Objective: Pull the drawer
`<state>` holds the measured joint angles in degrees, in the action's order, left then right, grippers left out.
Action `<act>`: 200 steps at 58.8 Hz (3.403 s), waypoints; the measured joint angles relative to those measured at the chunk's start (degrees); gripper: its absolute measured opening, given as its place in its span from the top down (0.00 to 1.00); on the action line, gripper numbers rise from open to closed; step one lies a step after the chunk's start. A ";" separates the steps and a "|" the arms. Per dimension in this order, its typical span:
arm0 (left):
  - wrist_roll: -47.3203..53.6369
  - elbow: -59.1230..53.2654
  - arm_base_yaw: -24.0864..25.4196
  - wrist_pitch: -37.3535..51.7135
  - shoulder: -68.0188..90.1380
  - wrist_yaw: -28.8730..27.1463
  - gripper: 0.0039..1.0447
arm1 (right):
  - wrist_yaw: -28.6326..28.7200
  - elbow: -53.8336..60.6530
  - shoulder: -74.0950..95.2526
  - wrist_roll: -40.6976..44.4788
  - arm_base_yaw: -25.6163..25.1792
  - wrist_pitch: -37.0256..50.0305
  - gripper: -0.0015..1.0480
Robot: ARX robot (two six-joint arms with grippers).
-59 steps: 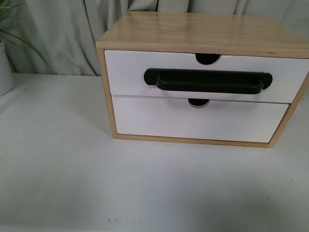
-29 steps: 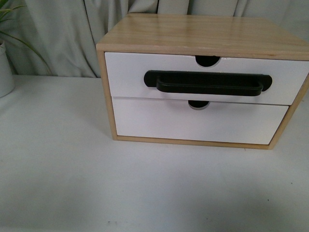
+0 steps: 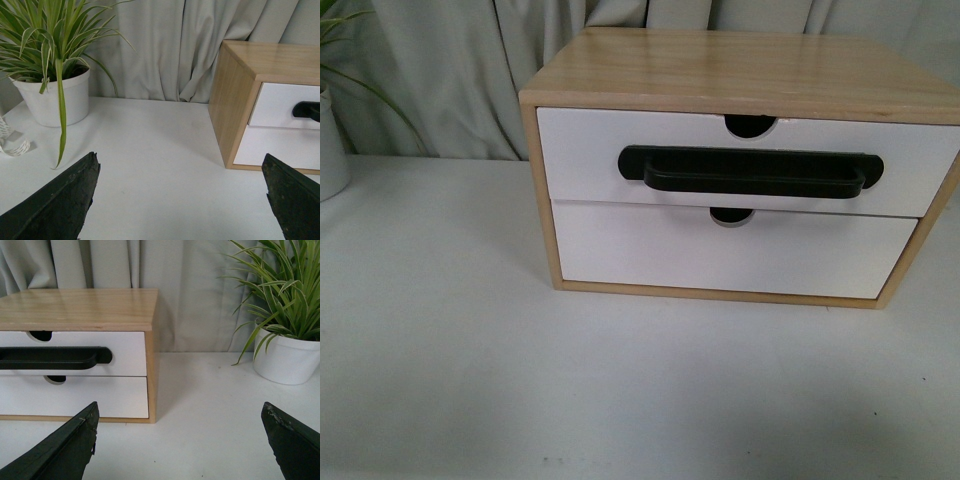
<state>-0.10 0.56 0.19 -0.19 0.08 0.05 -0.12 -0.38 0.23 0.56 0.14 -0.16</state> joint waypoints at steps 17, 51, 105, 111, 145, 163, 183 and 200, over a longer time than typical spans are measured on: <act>-2.12 0.35 -3.08 -0.81 2.78 -7.34 0.06 | -6.60 -2.38 4.39 -2.80 2.25 -5.14 0.09; 44.04 25.40 -19.63 9.75 57.42 23.93 0.06 | 20.31 -27.96 46.49 36.20 -0.42 -11.72 0.09; 73.59 67.98 -28.59 -16.59 98.44 23.76 0.06 | 28.09 -49.00 75.06 62.73 3.67 -24.50 0.09; 73.55 69.81 -28.55 -16.57 100.48 23.04 0.06 | 27.63 -50.23 76.94 63.39 5.73 -23.96 0.09; 77.02 74.82 -26.23 -17.07 107.25 18.08 0.06 | 24.41 -56.35 85.70 64.61 11.26 -21.14 0.09; 79.45 74.95 -25.31 -18.56 107.91 17.38 0.06 | 24.22 -57.40 89.48 64.17 11.78 -19.17 0.09; 79.60 75.34 -25.33 -19.41 108.02 17.29 0.06 | 24.24 -58.45 93.20 63.30 12.00 -16.81 0.09; 79.65 75.34 -25.38 -19.96 108.02 17.27 0.06 | 24.24 -58.82 94.38 62.84 12.15 -17.44 0.09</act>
<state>79.55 75.90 -25.19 -20.14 108.09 17.32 24.12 -59.20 94.61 63.40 12.29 -17.61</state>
